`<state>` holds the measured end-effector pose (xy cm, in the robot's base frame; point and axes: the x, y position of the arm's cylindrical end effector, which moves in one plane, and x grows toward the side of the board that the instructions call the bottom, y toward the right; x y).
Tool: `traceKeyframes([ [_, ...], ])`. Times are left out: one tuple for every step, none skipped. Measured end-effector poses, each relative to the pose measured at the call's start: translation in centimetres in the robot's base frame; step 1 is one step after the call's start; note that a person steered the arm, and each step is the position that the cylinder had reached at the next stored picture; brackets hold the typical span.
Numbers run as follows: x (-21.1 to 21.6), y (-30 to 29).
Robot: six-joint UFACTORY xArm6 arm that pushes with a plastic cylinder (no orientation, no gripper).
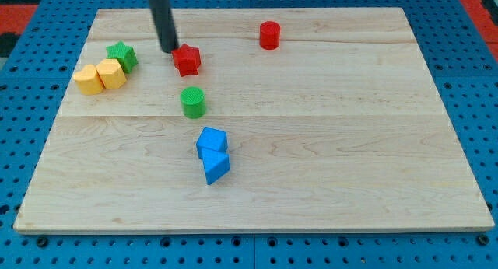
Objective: Push the red star into the green circle
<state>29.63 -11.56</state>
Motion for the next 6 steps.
traceKeyframes([
  [2.3,1.9],
  [5.0,1.6],
  [7.9,2.0],
  [8.4,2.2],
  [8.5,2.3],
  [7.7,2.6],
])
